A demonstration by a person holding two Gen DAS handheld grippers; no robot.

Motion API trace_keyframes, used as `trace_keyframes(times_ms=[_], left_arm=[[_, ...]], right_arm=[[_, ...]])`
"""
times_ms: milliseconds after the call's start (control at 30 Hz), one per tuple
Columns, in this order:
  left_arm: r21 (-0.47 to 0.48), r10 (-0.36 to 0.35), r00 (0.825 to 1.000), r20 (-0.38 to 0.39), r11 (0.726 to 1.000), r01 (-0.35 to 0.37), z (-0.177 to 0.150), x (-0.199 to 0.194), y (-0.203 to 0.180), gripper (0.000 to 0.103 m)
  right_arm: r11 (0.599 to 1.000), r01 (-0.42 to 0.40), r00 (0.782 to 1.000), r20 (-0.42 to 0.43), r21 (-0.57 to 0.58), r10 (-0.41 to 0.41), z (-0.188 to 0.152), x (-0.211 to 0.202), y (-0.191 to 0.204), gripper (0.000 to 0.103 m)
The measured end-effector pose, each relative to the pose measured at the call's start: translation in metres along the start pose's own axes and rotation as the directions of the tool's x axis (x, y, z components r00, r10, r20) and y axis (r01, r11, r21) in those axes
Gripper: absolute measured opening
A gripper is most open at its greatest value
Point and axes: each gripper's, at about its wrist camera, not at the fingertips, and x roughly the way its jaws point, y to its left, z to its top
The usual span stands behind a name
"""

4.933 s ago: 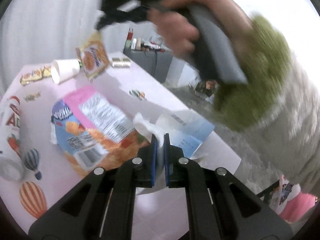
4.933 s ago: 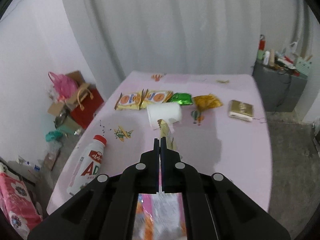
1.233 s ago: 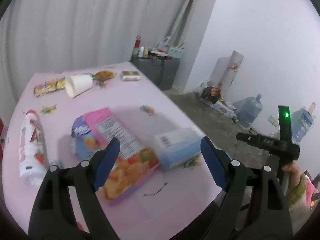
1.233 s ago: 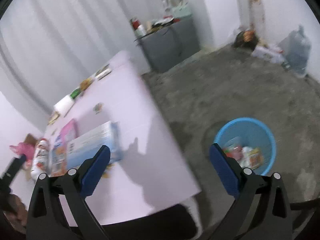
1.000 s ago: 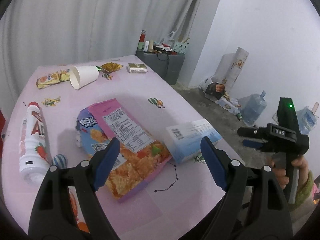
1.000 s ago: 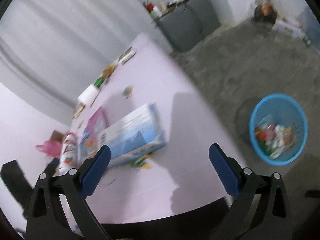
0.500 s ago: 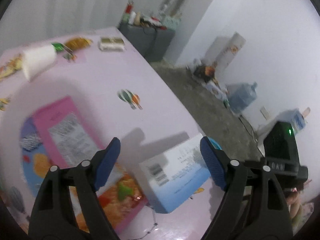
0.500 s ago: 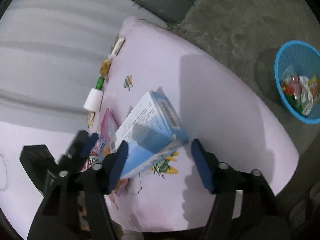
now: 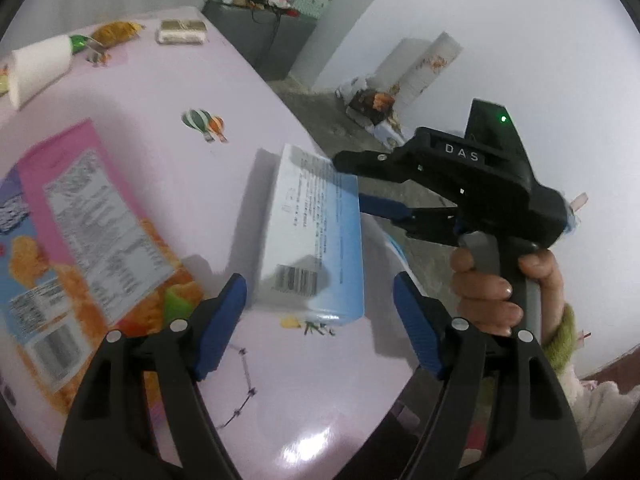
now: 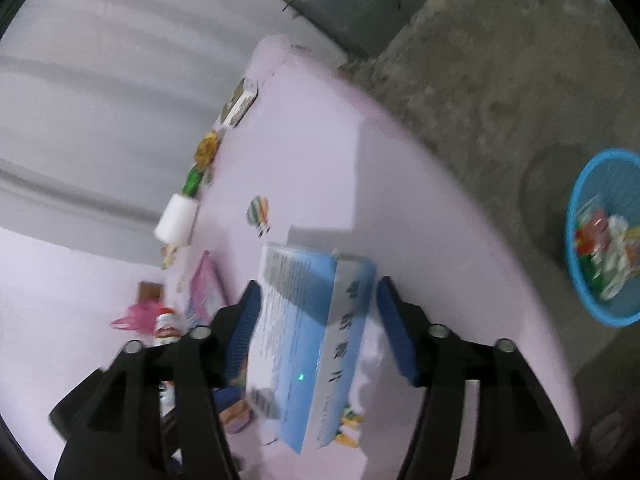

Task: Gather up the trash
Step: 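Grasp the white paper cup with the left tool while the right tool holds the box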

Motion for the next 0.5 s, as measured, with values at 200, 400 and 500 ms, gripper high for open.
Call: trace_keyframes(times_ms=[200, 400, 500], left_arm=[[-0.059, 0.069, 0.991, 0.113, 0.996, -0.063, 0.007, -0.064, 0.028, 0.073], [-0.258, 0.265, 0.950, 0.166, 0.941, -0.217, 0.047, -0.118, 0.087, 0.078], [-0.346, 0.308, 0.934, 0.179, 0.909, -0.233, 0.069, -0.134, 0.119, 0.078]], right_arm=[[0.986, 0.137, 0.990, 0.040, -0.093, -0.134, -0.021, -0.011, 0.026, 0.088], [0.954, 0.274, 0.961, -0.009, -0.121, -0.277, -0.036, 0.028, 0.051, 0.093], [0.929, 0.341, 0.940, 0.022, -0.144, -0.341, -0.040, 0.040, 0.055, 0.093]])
